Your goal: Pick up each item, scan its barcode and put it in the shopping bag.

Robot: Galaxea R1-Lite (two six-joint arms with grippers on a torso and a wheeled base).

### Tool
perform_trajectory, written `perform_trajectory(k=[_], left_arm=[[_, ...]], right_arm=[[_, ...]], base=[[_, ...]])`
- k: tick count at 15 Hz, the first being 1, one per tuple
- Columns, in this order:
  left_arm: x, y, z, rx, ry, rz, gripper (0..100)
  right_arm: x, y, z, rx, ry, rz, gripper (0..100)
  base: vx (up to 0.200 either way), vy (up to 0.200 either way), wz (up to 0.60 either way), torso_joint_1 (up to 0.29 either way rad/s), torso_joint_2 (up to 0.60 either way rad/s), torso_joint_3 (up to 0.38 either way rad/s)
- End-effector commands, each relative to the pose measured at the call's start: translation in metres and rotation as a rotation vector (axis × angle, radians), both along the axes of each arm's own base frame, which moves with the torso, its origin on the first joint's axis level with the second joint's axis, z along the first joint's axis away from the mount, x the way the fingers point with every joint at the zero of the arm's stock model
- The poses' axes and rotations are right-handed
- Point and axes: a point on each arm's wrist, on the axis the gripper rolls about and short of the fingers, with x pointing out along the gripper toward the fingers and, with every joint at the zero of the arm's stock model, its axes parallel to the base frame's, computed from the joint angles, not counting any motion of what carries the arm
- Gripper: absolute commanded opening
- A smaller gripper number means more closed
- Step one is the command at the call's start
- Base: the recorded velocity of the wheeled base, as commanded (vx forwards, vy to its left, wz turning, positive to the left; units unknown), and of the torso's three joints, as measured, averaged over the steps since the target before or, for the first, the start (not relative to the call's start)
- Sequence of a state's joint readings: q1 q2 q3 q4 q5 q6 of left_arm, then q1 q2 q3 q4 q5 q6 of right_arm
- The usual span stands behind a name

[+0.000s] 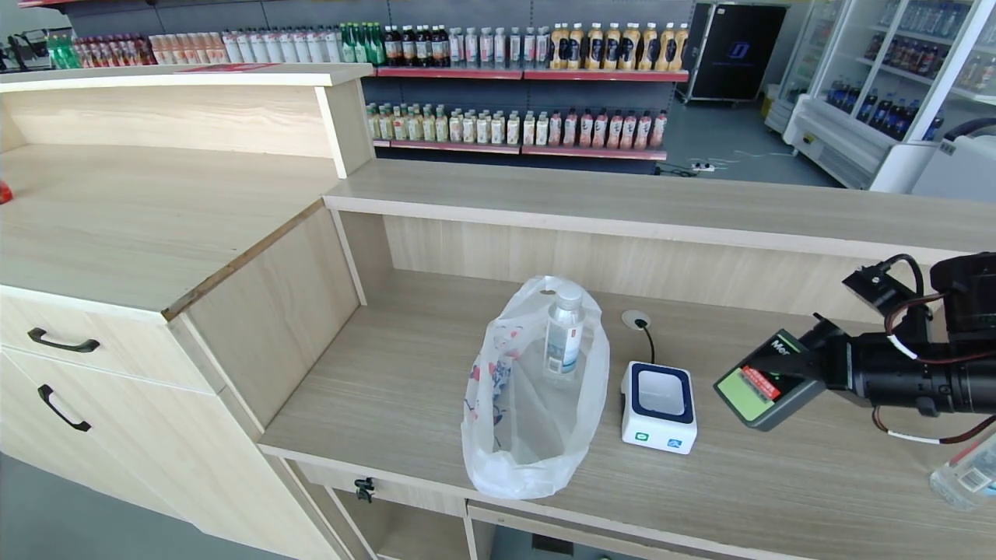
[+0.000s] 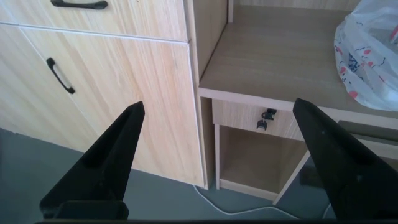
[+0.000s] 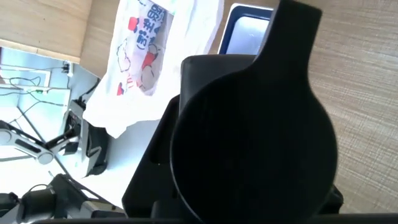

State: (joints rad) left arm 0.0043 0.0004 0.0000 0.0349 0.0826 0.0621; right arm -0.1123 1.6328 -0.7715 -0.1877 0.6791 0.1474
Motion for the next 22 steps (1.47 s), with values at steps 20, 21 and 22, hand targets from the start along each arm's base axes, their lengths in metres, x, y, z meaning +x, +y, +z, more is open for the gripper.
perform_trajectory(k=[20, 21, 22], left_arm=[[0.0, 0.0, 0.0, -0.001, 0.0, 0.001, 100], [0.0, 0.0, 0.0, -0.001, 0.0, 0.001, 100], [0.0, 0.0, 0.0, 0.001, 0.0, 0.001, 100]], right_arm=[[0.051, 0.02, -0.043, 0.041, -0.04, 0.139, 0], [0.052, 0.021, -0.043, 0.041, -0.046, 0.144, 0], [0.053, 0.022, -0.042, 0.043, -0.053, 0.15, 0]], base=[[0.0, 0.0, 0.0, 0.0, 0.0, 0.0], [0.0, 0.0, 0.0, 0.0, 0.0, 0.0], [0.0, 0.0, 0.0, 0.0, 0.0, 0.0]])
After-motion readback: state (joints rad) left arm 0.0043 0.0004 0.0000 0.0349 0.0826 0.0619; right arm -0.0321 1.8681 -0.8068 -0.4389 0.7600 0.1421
